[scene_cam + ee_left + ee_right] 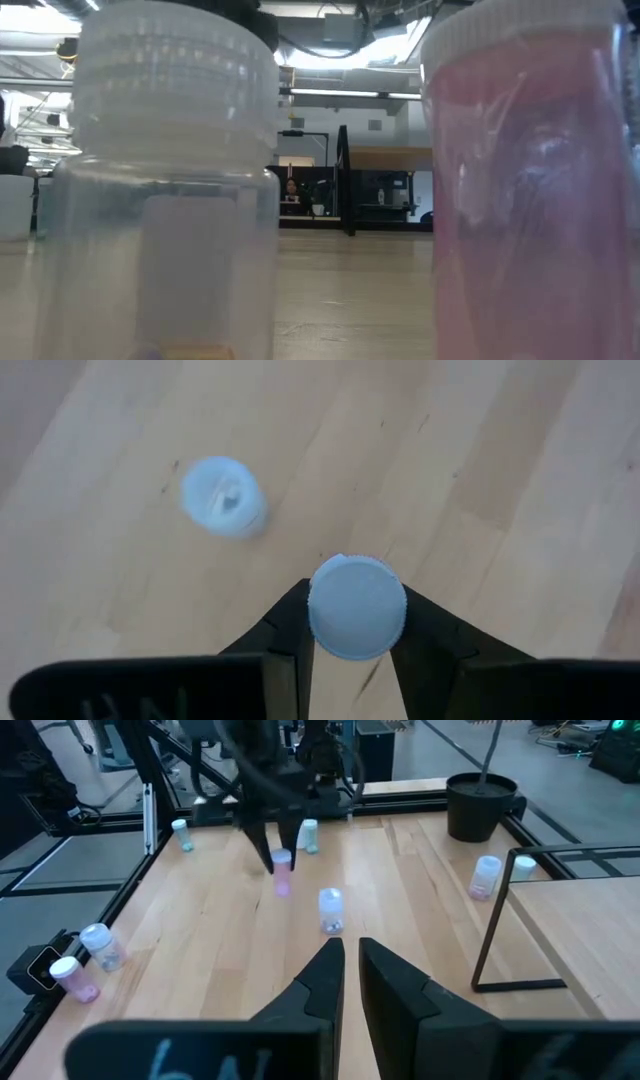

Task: Pick and place medicine bottles onto shelf by color
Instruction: Put the top left pink pill bottle on the shelf

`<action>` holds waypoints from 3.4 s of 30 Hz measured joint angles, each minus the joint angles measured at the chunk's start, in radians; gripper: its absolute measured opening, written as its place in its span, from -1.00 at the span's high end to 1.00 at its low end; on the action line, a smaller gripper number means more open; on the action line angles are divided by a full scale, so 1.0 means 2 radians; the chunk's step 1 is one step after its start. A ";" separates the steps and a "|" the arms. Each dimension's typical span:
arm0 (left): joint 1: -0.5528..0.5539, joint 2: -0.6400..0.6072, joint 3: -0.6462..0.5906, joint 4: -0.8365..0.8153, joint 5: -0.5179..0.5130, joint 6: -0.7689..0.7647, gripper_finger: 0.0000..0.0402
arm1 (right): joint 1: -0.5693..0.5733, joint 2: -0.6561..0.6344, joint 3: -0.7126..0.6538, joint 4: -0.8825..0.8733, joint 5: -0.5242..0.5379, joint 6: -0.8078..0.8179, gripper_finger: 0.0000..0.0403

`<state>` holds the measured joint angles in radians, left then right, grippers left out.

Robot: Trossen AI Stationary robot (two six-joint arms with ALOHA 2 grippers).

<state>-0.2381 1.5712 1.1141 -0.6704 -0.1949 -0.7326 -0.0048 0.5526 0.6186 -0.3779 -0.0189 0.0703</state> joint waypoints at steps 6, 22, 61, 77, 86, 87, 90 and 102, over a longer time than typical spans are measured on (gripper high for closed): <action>0.021 -0.036 0.011 -0.011 0.000 0.037 0.55 | 0.000 0.000 0.000 0.000 0.000 0.000 0.80; 0.102 -0.035 0.204 -0.119 -0.011 0.190 0.55 | 0.000 0.000 0.000 0.000 0.000 0.000 0.80; 0.177 0.077 0.320 -0.058 0.080 0.302 0.55 | 0.000 0.000 0.000 0.006 0.000 0.000 0.80; 0.176 0.077 0.320 -0.057 0.078 0.301 0.55 | 0.000 0.029 0.000 0.059 0.026 0.019 0.78; 0.176 0.077 0.320 -0.057 0.080 0.302 0.55 | 0.000 0.073 0.000 0.115 0.066 0.042 0.35; 0.176 0.077 0.320 -0.057 0.080 0.302 0.55 | 0.000 0.076 0.000 0.125 0.066 0.040 0.30; 0.176 0.077 0.320 -0.057 0.080 0.302 0.55 | 0.000 0.085 0.000 0.151 0.066 0.040 0.15; 0.164 0.077 0.320 -0.048 0.084 0.329 0.55 | 0.000 0.161 0.000 0.257 0.039 0.039 0.00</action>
<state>0.0902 1.7245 1.7550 -0.7672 -0.0268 -0.0746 -0.0044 0.8753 0.6189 0.1356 0.0593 0.1490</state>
